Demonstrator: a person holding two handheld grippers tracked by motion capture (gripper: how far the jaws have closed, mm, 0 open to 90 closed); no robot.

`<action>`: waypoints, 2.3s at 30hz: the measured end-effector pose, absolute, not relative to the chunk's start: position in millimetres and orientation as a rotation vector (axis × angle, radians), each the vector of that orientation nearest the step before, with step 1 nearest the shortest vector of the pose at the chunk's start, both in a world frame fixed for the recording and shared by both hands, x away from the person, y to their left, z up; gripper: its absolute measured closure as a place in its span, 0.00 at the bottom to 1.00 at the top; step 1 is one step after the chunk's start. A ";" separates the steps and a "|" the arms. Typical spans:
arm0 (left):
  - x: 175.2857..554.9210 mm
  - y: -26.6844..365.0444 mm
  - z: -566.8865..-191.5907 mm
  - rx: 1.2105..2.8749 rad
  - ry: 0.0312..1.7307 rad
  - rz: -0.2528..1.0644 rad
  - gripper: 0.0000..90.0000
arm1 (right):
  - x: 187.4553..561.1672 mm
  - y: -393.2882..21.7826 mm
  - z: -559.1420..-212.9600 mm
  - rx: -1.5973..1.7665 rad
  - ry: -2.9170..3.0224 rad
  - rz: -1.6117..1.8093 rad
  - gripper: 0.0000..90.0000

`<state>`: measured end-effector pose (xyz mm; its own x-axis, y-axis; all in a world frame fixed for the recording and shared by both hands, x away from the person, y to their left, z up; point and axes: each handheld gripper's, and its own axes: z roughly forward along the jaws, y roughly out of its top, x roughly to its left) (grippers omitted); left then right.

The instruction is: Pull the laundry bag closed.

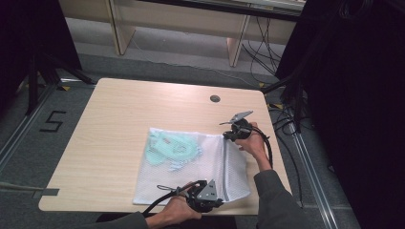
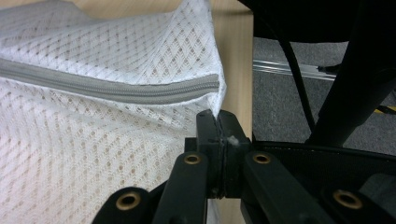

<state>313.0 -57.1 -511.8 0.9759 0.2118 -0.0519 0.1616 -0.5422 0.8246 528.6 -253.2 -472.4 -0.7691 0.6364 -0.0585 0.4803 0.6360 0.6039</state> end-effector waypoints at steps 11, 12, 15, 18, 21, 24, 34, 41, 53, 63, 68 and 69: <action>316.8 -55.0 -509.6 2.149 0.274 0.059 0.99 | 529.1 -252.9 -473.0 0.909 2.553 0.832 0.96; 317.0 -55.0 -509.7 2.150 0.273 0.060 0.98 | 529.2 -253.3 -472.7 0.901 2.563 0.837 0.96; 316.8 -55.7 -510.9 2.150 0.280 0.070 0.98 | 529.2 -252.8 -473.4 0.918 2.548 0.835 0.96; 317.3 -55.0 -510.9 2.158 0.283 0.081 0.98 | 529.4 -253.3 -473.3 0.916 2.559 0.839 0.96; 318.2 -54.9 -510.9 2.155 0.293 0.075 0.98 | 529.6 -253.0 -473.5 0.908 2.554 0.836 0.96; 318.6 -55.0 -511.1 2.159 0.294 0.079 0.98 | 529.5 -253.1 -473.7 0.937 2.537 0.821 0.95; 319.7 -54.2 -510.0 2.155 0.325 0.050 0.90 | 529.9 -253.3 -473.4 0.963 2.523 0.829 0.85; 323.2 -41.8 -495.4 2.102 0.360 0.032 0.77 | 527.9 -253.5 -465.8 0.982 2.505 0.839 0.71; 338.8 -16.3 -484.9 2.076 0.461 0.083 0.54 | 515.7 -248.9 -456.3 1.010 2.473 0.875 0.58; 349.4 5.6 -479.6 2.066 0.534 0.140 0.46 | 498.9 -248.3 -453.4 1.069 2.477 0.920 0.53; 352.2 23.0 -475.6 2.063 0.556 0.163 0.44 | 488.4 -247.6 -448.4 1.066 2.472 0.938 0.51; 352.7 26.8 -475.3 2.056 0.577 0.168 0.44 | 485.5 -247.6 -445.6 1.083 2.495 0.939 0.50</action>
